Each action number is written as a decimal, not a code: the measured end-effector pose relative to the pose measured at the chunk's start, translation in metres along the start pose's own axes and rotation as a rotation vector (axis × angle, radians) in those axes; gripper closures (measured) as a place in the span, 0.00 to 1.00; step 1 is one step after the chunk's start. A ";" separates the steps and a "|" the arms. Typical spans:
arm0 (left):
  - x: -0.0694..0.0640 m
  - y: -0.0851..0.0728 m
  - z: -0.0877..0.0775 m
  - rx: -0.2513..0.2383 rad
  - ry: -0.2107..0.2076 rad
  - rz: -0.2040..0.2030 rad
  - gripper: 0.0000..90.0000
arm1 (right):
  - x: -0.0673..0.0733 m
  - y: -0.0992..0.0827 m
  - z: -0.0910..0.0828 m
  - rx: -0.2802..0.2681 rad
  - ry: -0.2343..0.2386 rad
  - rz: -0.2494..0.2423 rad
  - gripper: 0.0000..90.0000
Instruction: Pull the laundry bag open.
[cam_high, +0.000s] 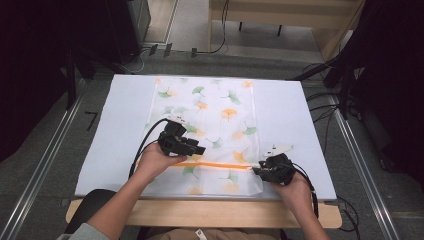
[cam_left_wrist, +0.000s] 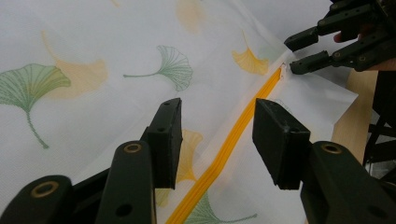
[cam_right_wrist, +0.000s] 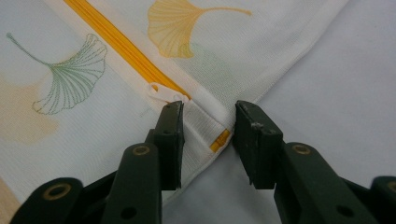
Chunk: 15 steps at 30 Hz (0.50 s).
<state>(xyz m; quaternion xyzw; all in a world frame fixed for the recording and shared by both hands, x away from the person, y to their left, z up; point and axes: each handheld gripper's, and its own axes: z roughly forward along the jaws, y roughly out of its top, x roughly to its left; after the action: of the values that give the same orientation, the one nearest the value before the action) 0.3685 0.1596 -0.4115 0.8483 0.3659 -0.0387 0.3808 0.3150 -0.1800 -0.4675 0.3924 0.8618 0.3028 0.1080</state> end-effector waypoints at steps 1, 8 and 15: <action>0.000 0.000 0.000 0.001 -0.003 0.006 0.60 | 0.000 0.000 0.000 0.000 0.000 0.000 0.72; -0.004 -0.001 0.005 0.000 -0.032 0.022 0.66 | 0.005 0.002 0.002 -0.005 -0.008 -0.025 0.85; -0.018 -0.002 0.017 0.030 -0.046 0.078 0.69 | -0.002 0.005 0.002 0.012 0.065 0.055 0.95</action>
<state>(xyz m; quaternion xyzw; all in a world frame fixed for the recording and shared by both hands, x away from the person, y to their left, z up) 0.3576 0.1384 -0.4184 0.8664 0.3230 -0.0486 0.3777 0.3202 -0.1779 -0.4659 0.4065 0.8556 0.3129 0.0693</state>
